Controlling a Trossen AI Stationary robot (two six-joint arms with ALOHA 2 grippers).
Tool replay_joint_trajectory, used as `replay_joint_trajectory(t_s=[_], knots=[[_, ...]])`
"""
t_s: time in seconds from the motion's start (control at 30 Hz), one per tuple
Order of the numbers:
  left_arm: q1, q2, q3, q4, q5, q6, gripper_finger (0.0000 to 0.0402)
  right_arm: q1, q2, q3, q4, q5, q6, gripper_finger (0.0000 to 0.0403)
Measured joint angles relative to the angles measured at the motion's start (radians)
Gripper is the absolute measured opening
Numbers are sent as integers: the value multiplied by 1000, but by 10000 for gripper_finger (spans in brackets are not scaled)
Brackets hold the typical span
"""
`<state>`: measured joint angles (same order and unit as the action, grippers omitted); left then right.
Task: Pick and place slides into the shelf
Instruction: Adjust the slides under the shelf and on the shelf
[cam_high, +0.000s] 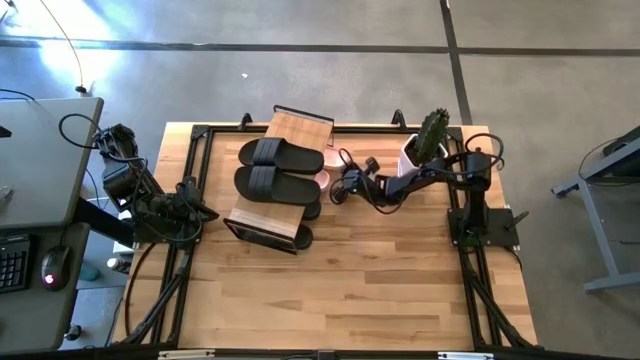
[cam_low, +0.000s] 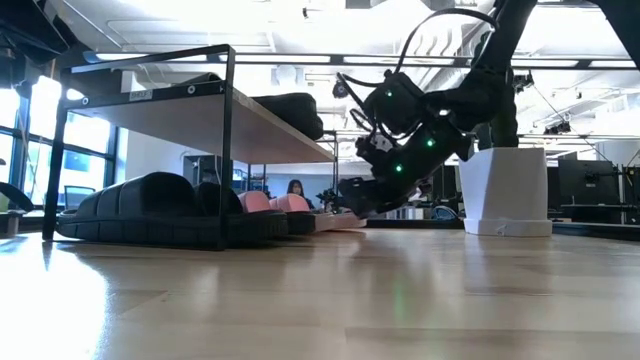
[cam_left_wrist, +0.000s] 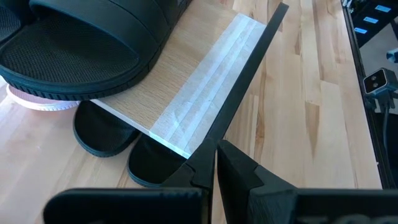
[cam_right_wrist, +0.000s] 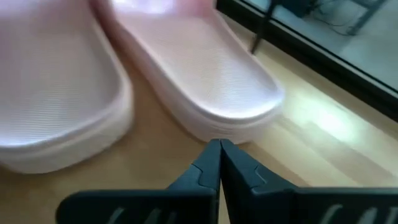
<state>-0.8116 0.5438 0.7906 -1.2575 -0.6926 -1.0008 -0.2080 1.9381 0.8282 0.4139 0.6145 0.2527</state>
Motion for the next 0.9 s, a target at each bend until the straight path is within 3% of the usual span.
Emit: replay_joint_trajectory(t_s=[0.3, 0.5, 0.9], knots=[[0, 0, 0, 0, 0, 0, 7, -55, 0, 0, -43, 27, 24, 0], [0, 0, 0, 0, 0, 9, 8, -108, 0, 0, -20, -69, 38, 0], [0, 0, 0, -1, -7, 10, 8, -151, 0, 1, 31, -163, 55, 0]])
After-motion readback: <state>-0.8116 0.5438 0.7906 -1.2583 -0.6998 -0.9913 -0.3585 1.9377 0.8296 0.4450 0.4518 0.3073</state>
